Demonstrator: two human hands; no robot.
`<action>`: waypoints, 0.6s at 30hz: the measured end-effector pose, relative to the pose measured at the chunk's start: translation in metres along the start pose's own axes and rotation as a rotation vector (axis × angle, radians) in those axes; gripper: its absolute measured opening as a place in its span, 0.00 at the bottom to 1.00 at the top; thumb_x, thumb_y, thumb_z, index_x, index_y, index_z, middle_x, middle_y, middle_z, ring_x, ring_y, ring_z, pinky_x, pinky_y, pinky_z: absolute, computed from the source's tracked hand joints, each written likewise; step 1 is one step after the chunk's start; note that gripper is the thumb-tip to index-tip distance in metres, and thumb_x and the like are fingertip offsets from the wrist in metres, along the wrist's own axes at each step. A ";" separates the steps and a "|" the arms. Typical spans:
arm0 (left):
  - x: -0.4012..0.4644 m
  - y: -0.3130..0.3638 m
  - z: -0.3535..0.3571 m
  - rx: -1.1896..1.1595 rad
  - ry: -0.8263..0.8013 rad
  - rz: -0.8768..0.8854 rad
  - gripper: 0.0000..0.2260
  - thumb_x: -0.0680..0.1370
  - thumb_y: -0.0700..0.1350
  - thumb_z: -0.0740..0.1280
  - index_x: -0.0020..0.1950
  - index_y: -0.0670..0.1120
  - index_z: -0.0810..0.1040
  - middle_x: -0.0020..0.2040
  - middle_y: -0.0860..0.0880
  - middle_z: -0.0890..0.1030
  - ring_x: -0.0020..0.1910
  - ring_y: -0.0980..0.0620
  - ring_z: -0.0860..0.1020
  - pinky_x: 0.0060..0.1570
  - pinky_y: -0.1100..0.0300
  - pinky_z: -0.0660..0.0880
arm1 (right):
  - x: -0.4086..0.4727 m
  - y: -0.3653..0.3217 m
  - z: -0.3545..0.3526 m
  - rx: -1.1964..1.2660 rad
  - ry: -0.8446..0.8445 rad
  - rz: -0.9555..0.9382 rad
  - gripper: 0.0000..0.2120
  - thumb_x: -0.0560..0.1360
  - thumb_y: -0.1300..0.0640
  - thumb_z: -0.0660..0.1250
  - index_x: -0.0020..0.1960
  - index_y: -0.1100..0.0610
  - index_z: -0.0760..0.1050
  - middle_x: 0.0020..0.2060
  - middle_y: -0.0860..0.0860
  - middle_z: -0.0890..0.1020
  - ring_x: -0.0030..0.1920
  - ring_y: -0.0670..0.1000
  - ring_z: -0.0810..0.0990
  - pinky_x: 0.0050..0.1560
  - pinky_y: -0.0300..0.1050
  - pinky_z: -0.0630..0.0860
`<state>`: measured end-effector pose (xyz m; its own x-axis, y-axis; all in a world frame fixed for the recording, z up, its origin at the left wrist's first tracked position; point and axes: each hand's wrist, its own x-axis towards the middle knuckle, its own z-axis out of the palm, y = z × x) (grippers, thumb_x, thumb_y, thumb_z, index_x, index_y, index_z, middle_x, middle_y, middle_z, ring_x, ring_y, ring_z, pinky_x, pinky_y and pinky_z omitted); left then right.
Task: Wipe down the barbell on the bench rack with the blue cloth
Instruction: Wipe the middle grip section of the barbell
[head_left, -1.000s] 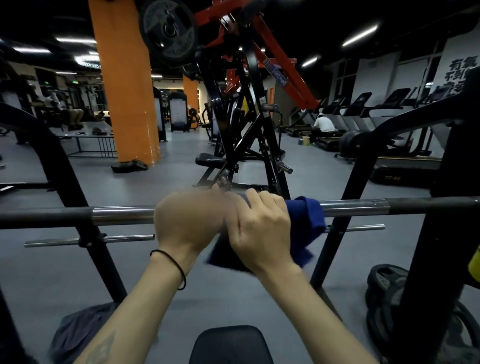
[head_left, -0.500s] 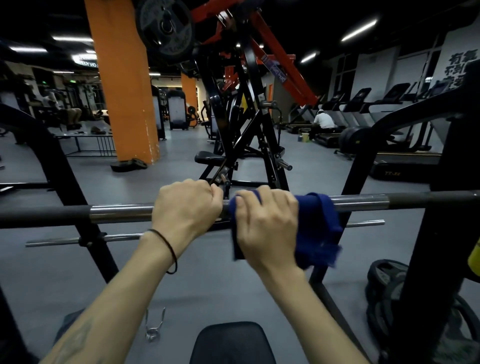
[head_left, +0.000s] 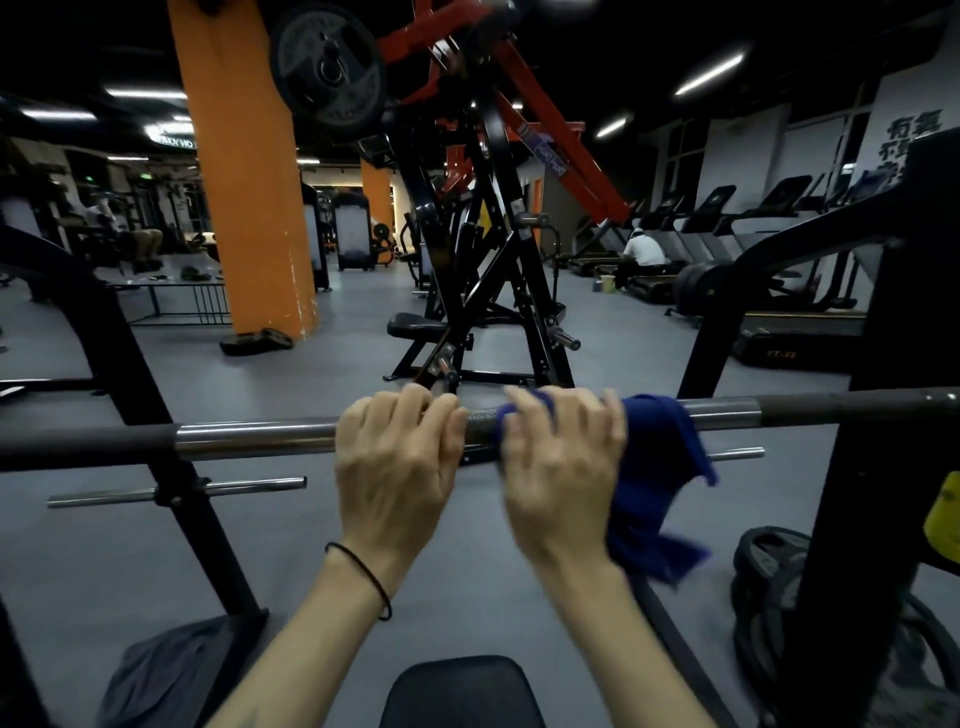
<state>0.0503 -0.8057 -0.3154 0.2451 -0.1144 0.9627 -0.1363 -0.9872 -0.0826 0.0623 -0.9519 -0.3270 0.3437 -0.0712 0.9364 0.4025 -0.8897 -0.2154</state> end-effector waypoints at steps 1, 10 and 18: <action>-0.005 0.001 0.000 -0.008 -0.007 0.019 0.14 0.86 0.47 0.57 0.54 0.44 0.81 0.45 0.47 0.78 0.44 0.44 0.75 0.55 0.48 0.70 | -0.005 -0.015 0.005 0.025 -0.022 -0.042 0.19 0.85 0.50 0.56 0.65 0.55 0.81 0.58 0.54 0.80 0.62 0.59 0.76 0.78 0.60 0.58; -0.014 -0.021 -0.002 0.063 -0.048 0.225 0.20 0.84 0.53 0.61 0.68 0.41 0.77 0.56 0.43 0.79 0.54 0.41 0.77 0.60 0.46 0.70 | 0.005 0.073 -0.025 -0.093 0.008 -0.122 0.23 0.87 0.44 0.53 0.70 0.55 0.78 0.60 0.56 0.80 0.63 0.61 0.76 0.75 0.59 0.63; -0.004 -0.012 0.001 0.047 -0.031 0.155 0.21 0.83 0.59 0.60 0.58 0.42 0.79 0.47 0.45 0.77 0.43 0.41 0.75 0.50 0.47 0.71 | -0.006 -0.001 0.003 0.048 0.045 0.038 0.22 0.88 0.47 0.52 0.68 0.53 0.80 0.60 0.53 0.80 0.68 0.59 0.74 0.81 0.61 0.53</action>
<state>0.0518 -0.7934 -0.3183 0.2546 -0.2682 0.9291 -0.1297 -0.9616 -0.2420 0.0627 -0.9491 -0.3338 0.3218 -0.1257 0.9384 0.4301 -0.8636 -0.2632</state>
